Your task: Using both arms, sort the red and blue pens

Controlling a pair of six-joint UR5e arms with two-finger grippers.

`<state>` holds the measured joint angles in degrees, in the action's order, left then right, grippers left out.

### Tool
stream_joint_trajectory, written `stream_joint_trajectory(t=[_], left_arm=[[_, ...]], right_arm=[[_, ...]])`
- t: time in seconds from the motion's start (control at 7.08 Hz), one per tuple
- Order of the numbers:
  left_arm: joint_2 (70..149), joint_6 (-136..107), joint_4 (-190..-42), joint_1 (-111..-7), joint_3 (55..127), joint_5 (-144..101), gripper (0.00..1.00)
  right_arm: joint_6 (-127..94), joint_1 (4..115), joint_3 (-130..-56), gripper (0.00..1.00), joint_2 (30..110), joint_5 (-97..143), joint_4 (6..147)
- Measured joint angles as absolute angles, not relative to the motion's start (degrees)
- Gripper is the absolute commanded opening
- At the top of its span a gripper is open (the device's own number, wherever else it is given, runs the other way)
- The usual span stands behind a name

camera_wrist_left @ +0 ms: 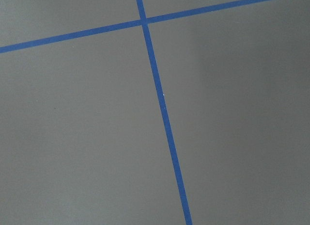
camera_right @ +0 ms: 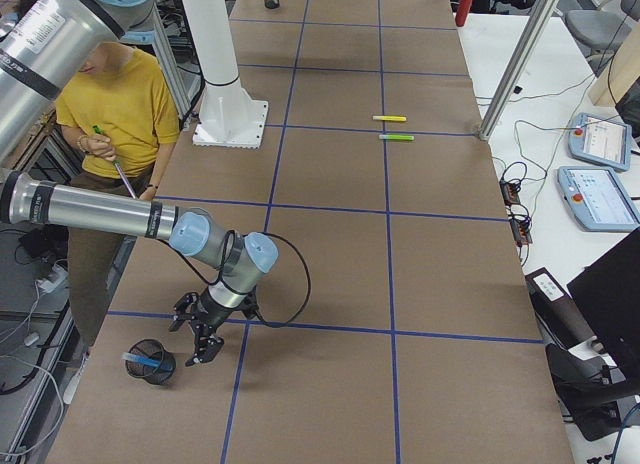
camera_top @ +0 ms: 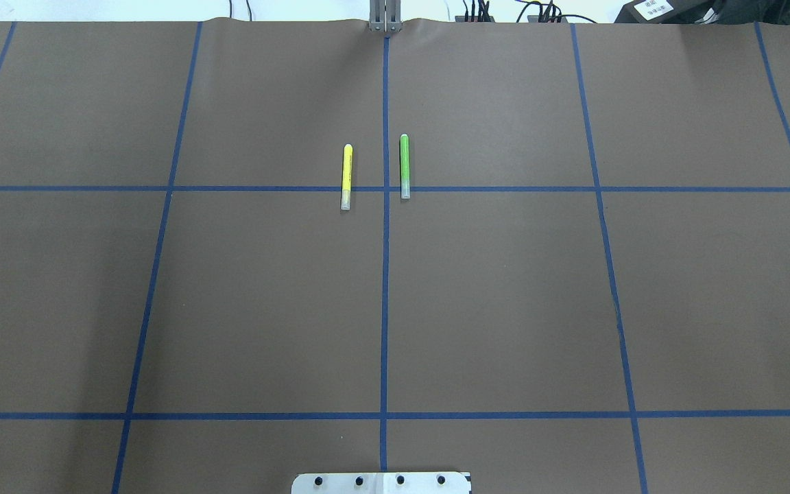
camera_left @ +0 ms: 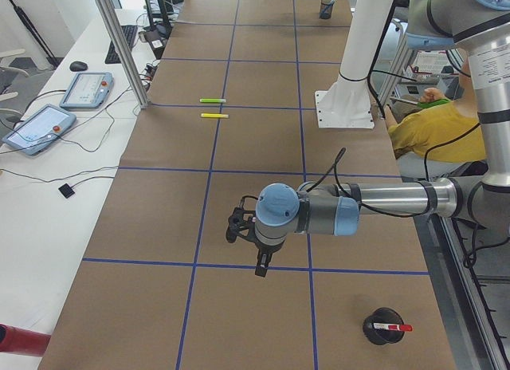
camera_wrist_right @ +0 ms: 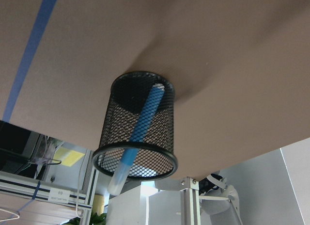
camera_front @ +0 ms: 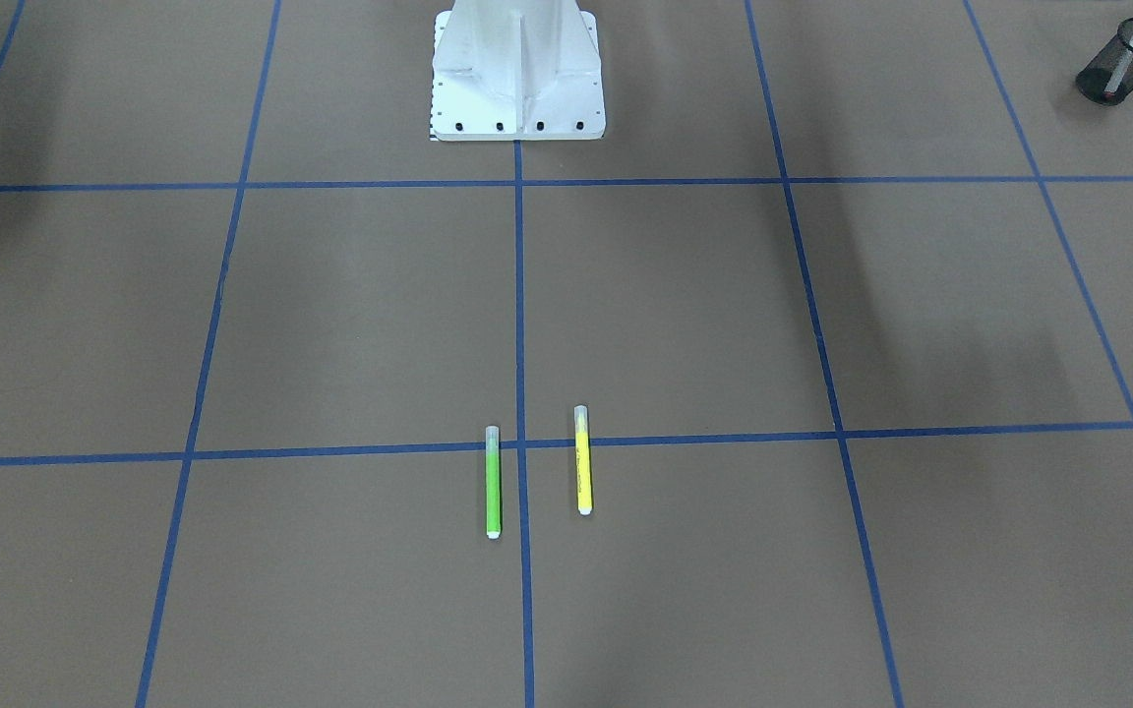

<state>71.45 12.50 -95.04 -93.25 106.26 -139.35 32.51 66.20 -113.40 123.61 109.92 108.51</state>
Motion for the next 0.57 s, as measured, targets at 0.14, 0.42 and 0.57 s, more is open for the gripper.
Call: stream_joint_trajectory(t=[0.14,0.42,0.57], left_arm=[[71.5,12.5,-95.1,-93.3,106.3,-139.3,1.00],[71.5,12.5,-95.1,-93.3,106.2,-139.3,1.00],[71.5,12.5,-95.1,-93.3,106.2,-139.3,1.00]], right_arm=[[32.5,69.9,-113.4,1.00,119.9,108.8,108.8],[31.8,73.9,-113.2,1.00,113.1,110.4,108.9],[30.9,75.1,-113.0,0.99,109.8,112.9,108.7]])
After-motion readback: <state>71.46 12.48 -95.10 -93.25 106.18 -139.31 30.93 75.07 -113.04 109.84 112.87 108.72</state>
